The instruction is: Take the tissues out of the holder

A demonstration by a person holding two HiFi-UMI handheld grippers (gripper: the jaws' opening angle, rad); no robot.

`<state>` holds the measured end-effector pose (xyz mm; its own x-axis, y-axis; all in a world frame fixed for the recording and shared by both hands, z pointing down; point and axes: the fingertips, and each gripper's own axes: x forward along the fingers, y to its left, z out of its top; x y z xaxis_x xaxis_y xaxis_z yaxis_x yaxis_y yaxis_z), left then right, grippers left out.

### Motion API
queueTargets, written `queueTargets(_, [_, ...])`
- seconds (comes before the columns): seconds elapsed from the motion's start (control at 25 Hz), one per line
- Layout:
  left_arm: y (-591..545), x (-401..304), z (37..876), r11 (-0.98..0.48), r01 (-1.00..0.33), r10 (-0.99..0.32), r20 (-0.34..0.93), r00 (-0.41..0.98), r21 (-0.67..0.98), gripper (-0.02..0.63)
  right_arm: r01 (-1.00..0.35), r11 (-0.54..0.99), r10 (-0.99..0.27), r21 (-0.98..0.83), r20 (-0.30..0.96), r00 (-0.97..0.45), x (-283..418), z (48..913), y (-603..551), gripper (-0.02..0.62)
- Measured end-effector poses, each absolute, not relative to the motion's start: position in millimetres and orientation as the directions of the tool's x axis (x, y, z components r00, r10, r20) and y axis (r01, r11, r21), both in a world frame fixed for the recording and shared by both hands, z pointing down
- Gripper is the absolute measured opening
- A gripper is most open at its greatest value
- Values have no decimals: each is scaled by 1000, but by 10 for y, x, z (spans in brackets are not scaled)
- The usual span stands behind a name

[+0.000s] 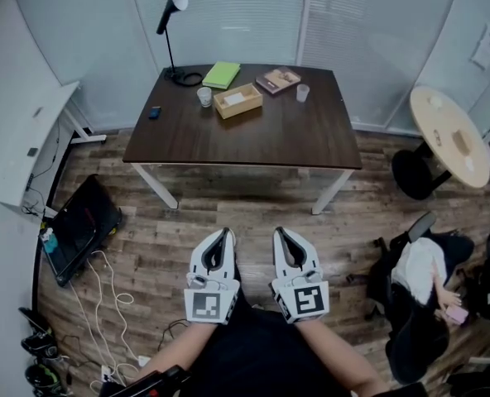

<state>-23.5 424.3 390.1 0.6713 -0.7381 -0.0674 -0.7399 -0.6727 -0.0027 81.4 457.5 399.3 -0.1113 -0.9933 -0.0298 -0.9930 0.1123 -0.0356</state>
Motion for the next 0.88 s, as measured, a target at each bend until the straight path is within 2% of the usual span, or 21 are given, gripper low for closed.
queueTargets(0.48, [3407, -44, 4025, -684, -725, -729, -91, 678, 77, -3, -992, 128, -992, 7, -5, -128, 948, 4128, 3783, 9])
queueTargets(0.88, [1757, 123, 4153, -733, -677, -680, -39, 732, 64, -3, -998, 56, -995, -17, 86, -57, 1217, 4194, 2163, 9])
